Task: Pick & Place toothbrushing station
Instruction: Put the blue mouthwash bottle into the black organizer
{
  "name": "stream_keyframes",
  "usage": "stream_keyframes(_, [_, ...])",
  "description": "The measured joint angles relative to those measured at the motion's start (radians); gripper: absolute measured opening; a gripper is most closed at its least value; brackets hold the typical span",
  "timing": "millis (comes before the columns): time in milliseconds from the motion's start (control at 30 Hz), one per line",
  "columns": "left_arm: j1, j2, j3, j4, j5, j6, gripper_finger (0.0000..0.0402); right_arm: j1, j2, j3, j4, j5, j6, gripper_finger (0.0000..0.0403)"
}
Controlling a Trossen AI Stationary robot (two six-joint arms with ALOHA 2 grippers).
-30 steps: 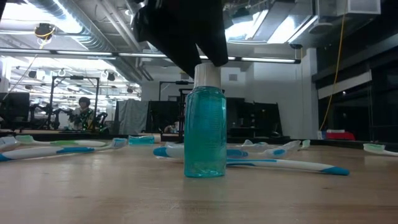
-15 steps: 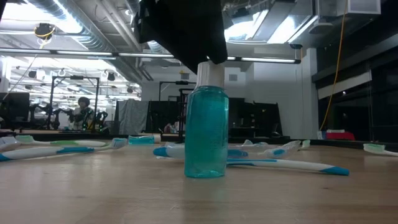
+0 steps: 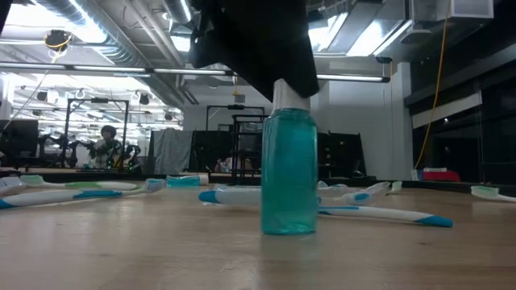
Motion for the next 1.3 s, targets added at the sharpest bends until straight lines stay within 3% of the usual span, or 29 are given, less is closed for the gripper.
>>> stream_keyframes(233, [0.002,-0.013,-0.003,-0.058,-0.030,-0.023,0.0089,0.003,-0.006,0.000,-0.001,0.027,-0.003,0.0096])
stream_keyframes(467, [0.008,-0.054,-0.007,-0.197,-0.123,-0.101,0.0089,0.004,-0.052,0.000,0.000,0.123,-0.003,0.0096])
stream_keyframes(1100, [0.100,-0.335,-0.005,-0.360,-0.430,-0.376,0.0089,0.006,-0.103,0.000,-0.021,0.278,-0.037,0.0096])
stream_keyframes(1300, [0.180,-0.342,-0.005,-0.378,-0.425,-0.479,0.0089,0.006,-0.103,0.000,-0.023,0.331,-0.058,0.0096])
